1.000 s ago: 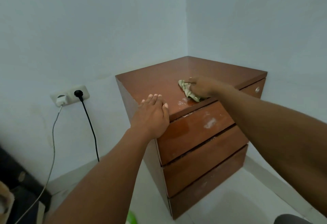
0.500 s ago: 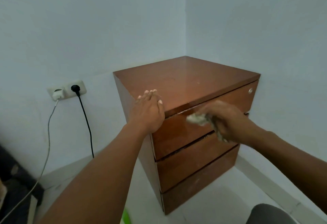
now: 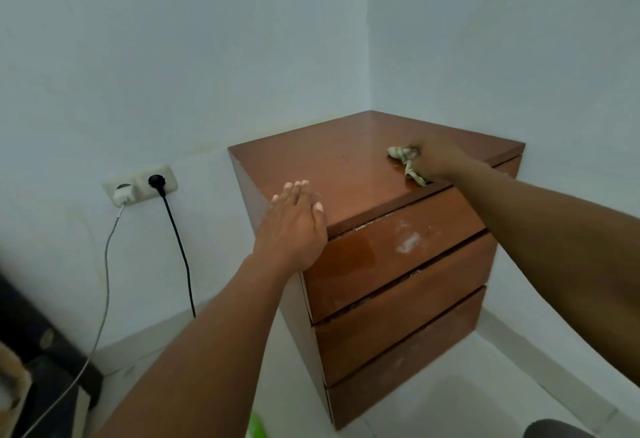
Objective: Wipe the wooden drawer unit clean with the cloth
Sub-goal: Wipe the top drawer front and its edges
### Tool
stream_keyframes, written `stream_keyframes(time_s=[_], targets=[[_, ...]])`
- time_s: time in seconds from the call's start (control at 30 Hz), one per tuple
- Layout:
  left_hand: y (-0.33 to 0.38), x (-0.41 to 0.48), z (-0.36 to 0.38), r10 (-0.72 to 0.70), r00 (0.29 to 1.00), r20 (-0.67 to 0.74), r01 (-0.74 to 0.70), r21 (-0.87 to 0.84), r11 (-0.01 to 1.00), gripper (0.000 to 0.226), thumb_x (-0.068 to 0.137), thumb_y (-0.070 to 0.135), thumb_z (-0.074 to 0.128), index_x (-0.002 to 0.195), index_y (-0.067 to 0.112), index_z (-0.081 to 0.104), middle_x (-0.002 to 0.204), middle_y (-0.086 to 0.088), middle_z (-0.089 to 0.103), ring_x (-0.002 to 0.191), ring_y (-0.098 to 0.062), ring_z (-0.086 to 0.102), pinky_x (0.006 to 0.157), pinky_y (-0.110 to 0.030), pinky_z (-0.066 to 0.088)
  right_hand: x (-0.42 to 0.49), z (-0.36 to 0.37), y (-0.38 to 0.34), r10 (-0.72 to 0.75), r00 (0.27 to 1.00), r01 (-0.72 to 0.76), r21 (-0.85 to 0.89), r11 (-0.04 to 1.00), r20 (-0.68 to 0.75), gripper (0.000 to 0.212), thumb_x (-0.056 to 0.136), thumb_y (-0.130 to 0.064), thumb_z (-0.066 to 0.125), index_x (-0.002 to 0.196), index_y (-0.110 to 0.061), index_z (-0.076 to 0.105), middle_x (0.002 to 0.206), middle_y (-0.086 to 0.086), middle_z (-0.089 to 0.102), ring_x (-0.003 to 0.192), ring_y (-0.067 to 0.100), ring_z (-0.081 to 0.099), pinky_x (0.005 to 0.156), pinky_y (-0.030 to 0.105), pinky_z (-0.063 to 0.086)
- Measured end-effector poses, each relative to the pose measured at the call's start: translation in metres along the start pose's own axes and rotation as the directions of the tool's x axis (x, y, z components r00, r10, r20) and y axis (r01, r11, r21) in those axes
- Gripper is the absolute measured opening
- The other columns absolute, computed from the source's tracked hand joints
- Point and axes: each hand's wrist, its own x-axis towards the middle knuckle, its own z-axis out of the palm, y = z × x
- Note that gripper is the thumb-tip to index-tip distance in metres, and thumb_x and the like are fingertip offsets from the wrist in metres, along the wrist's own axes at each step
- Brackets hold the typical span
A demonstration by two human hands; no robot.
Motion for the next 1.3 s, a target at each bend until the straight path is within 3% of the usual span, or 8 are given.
stream_keyframes(time_s=[0.33, 0.4, 0.53, 0.7, 0.93, 1.03, 1.1, 1.3], targets=[[-0.003, -0.006, 0.003, -0.107, 0.993, -0.041, 0.096, -0.198, 0.975, 0.061, 0.108, 0.034, 0.022, 0.161, 0.012, 0.003, 0.171, -0.005, 0.002, 0.156, -0.017, -0.002, 0.124, -0.033, -0.001, -0.094, 0.016, -0.059, -0.482, 0.876, 0.471, 0.186, 0.863, 0.022, 0.034, 0.102, -0.008, 0.047, 0.128, -0.022, 0.065, 0.107, -0.005, 0.064, 0.064, 0.012, 0.058, 0.051, 0.023, 0.049], [-0.003, -0.006, 0.001, -0.103, 0.994, -0.031, 0.094, -0.212, 0.973, 0.061, 0.107, 0.033, 0.022, 0.161, 0.010, 0.004, 0.170, -0.006, 0.003, 0.156, -0.018, -0.002, 0.126, -0.036, 0.001, -0.122, 0.010, -0.059, -0.540, 0.842, 0.523, 0.236, 0.819, 0.006, 0.033, 0.101, -0.005, 0.049, 0.124, -0.019, 0.068, 0.102, 0.000, 0.067, 0.071, 0.022, 0.063, 0.058, 0.033, 0.056], [-0.002, -0.004, -0.001, -0.099, 0.995, -0.008, 0.096, -0.199, 0.975, 0.059, 0.108, 0.032, 0.021, 0.161, 0.011, 0.006, 0.170, -0.006, 0.004, 0.156, -0.019, -0.002, 0.126, -0.036, -0.001, -0.133, -0.018, -0.048, -0.565, 0.823, 0.534, 0.256, 0.806, 0.063, 0.033, 0.100, -0.007, 0.051, 0.116, -0.029, 0.069, 0.087, -0.015, 0.065, 0.064, 0.004, 0.063, 0.052, 0.016, 0.050], [-0.003, -0.004, 0.003, -0.113, 0.993, -0.038, 0.100, -0.247, 0.964, 0.059, 0.108, 0.032, 0.021, 0.161, 0.012, 0.006, 0.170, -0.005, 0.004, 0.156, -0.019, -0.002, 0.127, -0.037, -0.001, -0.063, -0.031, -0.079, -0.460, 0.864, 0.492, 0.149, 0.858, -0.203, 0.031, 0.100, -0.010, 0.051, 0.123, -0.023, 0.068, 0.093, -0.001, 0.067, 0.067, 0.008, 0.054, 0.055, 0.010, 0.035], [-0.004, -0.005, 0.005, -0.115, 0.992, -0.050, 0.095, -0.298, 0.950, 0.062, 0.106, 0.029, 0.021, 0.161, 0.013, -0.002, 0.171, -0.003, -0.004, 0.155, -0.015, -0.008, 0.127, -0.041, 0.000, -0.035, 0.040, -0.113, -0.540, 0.822, 0.515, 0.172, 0.840, 0.180, 0.043, 0.103, -0.012, 0.040, 0.141, -0.024, 0.055, 0.136, 0.005, 0.060, 0.104, 0.017, 0.060, 0.088, 0.025, 0.043], [-0.005, -0.005, 0.005, -0.110, 0.993, -0.050, 0.090, -0.302, 0.949, 0.064, 0.104, 0.032, 0.021, 0.161, 0.012, -0.001, 0.171, -0.004, -0.003, 0.156, -0.015, -0.008, 0.127, -0.042, 0.001, -0.056, 0.032, -0.104, -0.631, 0.769, 0.600, 0.222, 0.768, 0.104, 0.039, 0.102, -0.005, 0.045, 0.130, -0.022, 0.065, 0.112, -0.002, 0.067, 0.075, 0.007, 0.058, 0.066, 0.020, 0.043], [-0.005, -0.005, 0.005, -0.108, 0.993, -0.047, 0.090, -0.289, 0.953, 0.065, 0.103, 0.033, 0.020, 0.161, 0.012, 0.000, 0.171, -0.005, -0.003, 0.156, -0.016, -0.007, 0.127, -0.041, 0.000, -0.077, 0.024, -0.090, -0.637, 0.770, 0.617, 0.217, 0.757, 0.035, 0.037, 0.100, -0.002, 0.047, 0.120, -0.021, 0.070, 0.101, 0.001, 0.069, 0.075, 0.022, 0.062, 0.065, 0.034, 0.054], [-0.005, -0.003, 0.007, -0.102, 0.992, -0.069, 0.080, -0.268, 0.960, 0.063, 0.104, 0.031, 0.020, 0.161, 0.010, 0.003, 0.171, -0.006, 0.001, 0.156, -0.017, -0.003, 0.127, -0.039, 0.000, -0.138, 0.017, -0.037, -0.690, 0.724, 0.681, 0.137, 0.719, 0.020, 0.031, 0.092, -0.012, 0.047, 0.108, -0.024, 0.071, 0.096, -0.022, 0.055, 0.087, -0.011, 0.049, 0.072, 0.009, 0.040]])
